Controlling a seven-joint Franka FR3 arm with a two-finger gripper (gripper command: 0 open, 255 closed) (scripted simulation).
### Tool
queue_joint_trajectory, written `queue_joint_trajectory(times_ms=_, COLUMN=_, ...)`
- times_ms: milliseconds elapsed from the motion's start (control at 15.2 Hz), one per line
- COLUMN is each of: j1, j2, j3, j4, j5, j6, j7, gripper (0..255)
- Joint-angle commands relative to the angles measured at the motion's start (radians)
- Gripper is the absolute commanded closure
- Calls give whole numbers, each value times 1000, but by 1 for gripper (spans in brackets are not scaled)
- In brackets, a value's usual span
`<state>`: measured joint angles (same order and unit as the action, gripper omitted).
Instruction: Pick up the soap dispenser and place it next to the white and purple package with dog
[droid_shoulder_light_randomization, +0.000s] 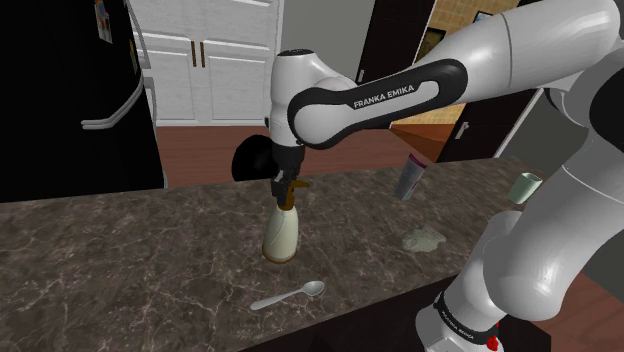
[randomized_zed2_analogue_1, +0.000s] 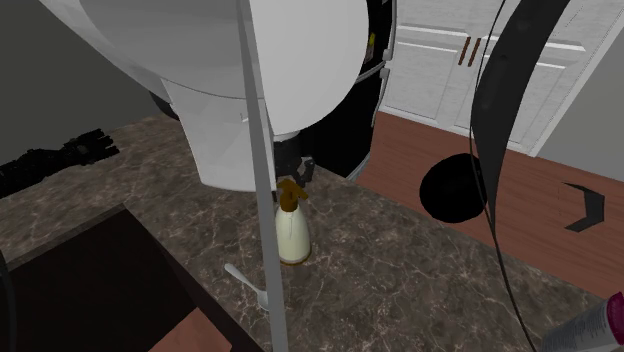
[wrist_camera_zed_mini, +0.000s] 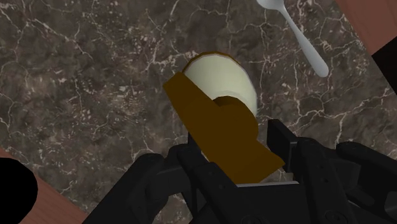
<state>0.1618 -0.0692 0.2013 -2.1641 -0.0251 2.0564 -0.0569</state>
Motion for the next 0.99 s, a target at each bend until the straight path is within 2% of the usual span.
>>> queue_joint_trajectory(times_ms=0, j1=0, j2=0, j3=0, j4=0, j5=0, j6=0, j7=0, gripper=255)
queue_joint_trajectory(times_ms=132, j1=0, j2=0, j3=0, j4=0, j5=0, j6=0, j7=0, gripper=255)
queue_joint_trajectory(times_ms=924, j1=-1, j2=-46, j3=-3, j4=115, j5=11, j6=-159, j7=-12, gripper=255)
